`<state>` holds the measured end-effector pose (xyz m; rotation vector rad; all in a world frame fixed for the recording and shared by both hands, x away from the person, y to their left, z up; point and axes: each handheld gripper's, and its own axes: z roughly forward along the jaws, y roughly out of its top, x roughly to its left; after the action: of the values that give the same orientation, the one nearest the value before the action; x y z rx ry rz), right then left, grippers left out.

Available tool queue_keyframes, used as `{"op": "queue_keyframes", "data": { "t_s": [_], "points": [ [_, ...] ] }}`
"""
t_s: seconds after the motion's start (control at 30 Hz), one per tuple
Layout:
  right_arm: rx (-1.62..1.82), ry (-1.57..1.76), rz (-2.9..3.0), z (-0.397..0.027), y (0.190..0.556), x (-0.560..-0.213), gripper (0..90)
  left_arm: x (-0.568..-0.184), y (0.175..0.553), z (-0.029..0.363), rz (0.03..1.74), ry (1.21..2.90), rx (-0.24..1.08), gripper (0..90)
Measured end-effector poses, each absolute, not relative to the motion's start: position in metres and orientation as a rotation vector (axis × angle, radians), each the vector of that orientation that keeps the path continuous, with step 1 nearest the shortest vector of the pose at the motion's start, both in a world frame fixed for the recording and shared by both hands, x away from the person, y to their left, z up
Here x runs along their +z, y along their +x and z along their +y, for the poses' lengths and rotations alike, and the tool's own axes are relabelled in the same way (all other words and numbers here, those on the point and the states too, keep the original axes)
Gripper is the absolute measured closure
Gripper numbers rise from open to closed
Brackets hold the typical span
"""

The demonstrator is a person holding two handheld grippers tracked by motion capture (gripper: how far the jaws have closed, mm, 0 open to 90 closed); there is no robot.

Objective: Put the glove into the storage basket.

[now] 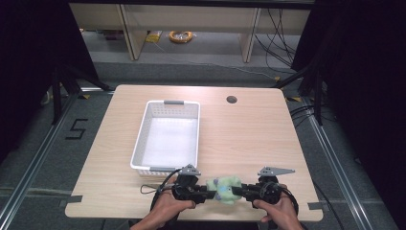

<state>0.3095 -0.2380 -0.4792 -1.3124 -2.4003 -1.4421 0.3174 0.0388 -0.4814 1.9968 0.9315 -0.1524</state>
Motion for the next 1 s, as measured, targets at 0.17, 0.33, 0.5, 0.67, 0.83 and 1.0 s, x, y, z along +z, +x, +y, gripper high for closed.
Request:
{"op": "queue_keyframes", "data": {
  "t_s": [0.17, 0.33, 0.5, 0.67, 0.83, 1.0],
  "points": [
    [-1.450, -1.303, -2.347, -0.233, 0.304, -0.470, 73.2, -0.473, 0.317, 0.045, 0.911, 1.995, -0.151, 69.8],
    [-1.456, -1.286, -2.388, -0.229, 0.308, -0.464, 73.3, -0.467, 0.319, 0.051, 0.899, 1.993, -0.143, 69.7],
    [-1.487, -1.263, -2.379, -0.223, 0.309, -0.455, 73.3, -0.458, 0.322, 0.058, 0.902, 1.980, -0.131, 69.5],
    [-1.495, -1.232, -2.370, -0.216, 0.313, -0.441, 73.3, -0.441, 0.323, 0.065, 0.887, 1.995, -0.084, 69.4],
    [-1.519, -1.191, -2.414, -0.208, 0.321, -0.425, 73.2, -0.428, 0.328, 0.075, 0.890, 1.990, -0.072, 69.3],
    [-1.518, -1.172, -2.420, -0.197, 0.330, -0.413, 73.3, -0.416, 0.335, 0.087, 0.919, 1.976, -0.074, 69.2]
  ]
}}
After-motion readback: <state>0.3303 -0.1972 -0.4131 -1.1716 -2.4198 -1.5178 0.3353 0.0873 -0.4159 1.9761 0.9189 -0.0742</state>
